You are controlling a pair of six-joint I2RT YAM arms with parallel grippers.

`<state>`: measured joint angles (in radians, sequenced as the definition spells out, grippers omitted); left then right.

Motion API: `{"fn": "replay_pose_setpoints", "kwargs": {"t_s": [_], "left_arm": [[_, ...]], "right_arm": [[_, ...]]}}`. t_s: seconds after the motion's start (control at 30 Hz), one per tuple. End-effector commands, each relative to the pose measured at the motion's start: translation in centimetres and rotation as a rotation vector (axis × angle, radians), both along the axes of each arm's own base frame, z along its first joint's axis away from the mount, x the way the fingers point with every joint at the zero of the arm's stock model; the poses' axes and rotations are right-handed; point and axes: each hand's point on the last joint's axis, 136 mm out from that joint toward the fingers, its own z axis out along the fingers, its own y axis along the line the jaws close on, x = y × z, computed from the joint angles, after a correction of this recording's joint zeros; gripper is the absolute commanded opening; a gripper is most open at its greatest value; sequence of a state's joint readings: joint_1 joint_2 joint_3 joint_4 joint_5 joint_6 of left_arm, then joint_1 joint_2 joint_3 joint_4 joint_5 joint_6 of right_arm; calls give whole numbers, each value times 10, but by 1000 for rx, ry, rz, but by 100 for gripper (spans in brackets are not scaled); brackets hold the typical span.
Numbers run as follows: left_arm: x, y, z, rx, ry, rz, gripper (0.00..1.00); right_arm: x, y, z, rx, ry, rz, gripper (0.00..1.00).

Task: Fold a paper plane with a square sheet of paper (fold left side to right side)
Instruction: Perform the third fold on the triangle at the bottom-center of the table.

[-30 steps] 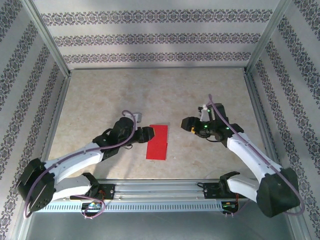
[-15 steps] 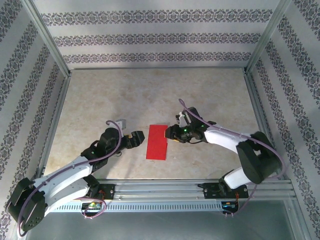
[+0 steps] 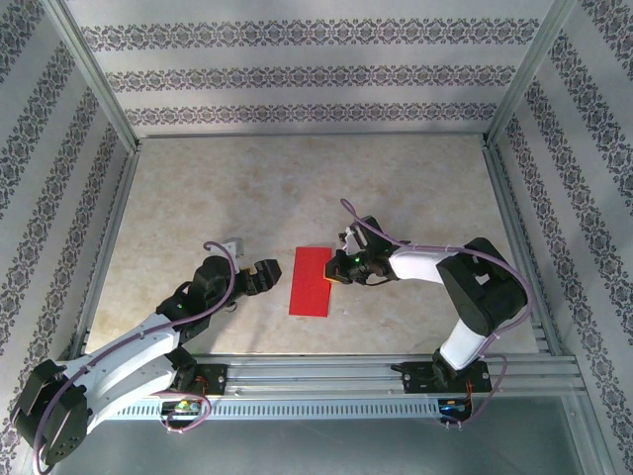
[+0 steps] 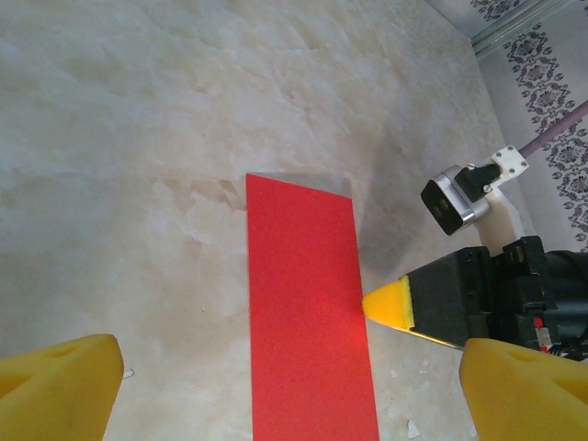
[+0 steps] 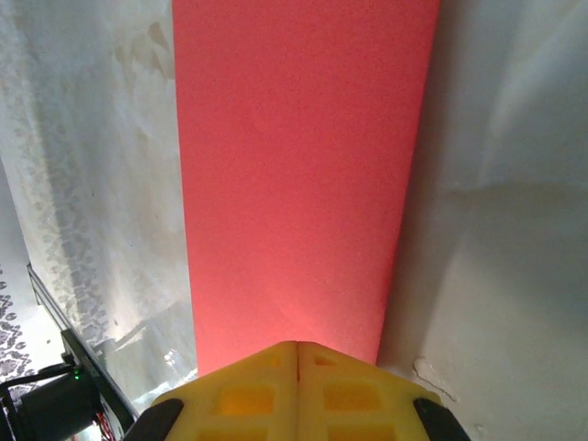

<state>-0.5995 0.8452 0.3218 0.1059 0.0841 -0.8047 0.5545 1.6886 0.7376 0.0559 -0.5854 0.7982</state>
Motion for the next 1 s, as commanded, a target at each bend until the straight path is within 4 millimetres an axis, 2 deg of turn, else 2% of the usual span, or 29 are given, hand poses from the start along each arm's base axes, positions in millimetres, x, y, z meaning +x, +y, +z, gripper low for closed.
{"fn": "replay_pose_setpoints", "kwargs": {"t_s": [0.0, 0.2, 0.57, 0.73, 0.97], "left_arm": [[1, 3, 1, -4, 3, 7, 94], [-2, -5, 0, -7, 27, -38, 87], [-7, -52, -25, -7, 248, -263, 52], [-4, -61, -42, -12, 326, -267, 49], [-5, -64, -59, 17, 402, -267, 44]], "right_arm": [[2, 5, -1, 0, -21, 18, 0], [-4, -1, -16, -40, -1, 34, 0], [-13, -12, -37, -119, 16, 94, 0], [-12, -12, -37, -122, 11, 101, 0], [-11, -12, -36, -126, 5, 105, 0]]}}
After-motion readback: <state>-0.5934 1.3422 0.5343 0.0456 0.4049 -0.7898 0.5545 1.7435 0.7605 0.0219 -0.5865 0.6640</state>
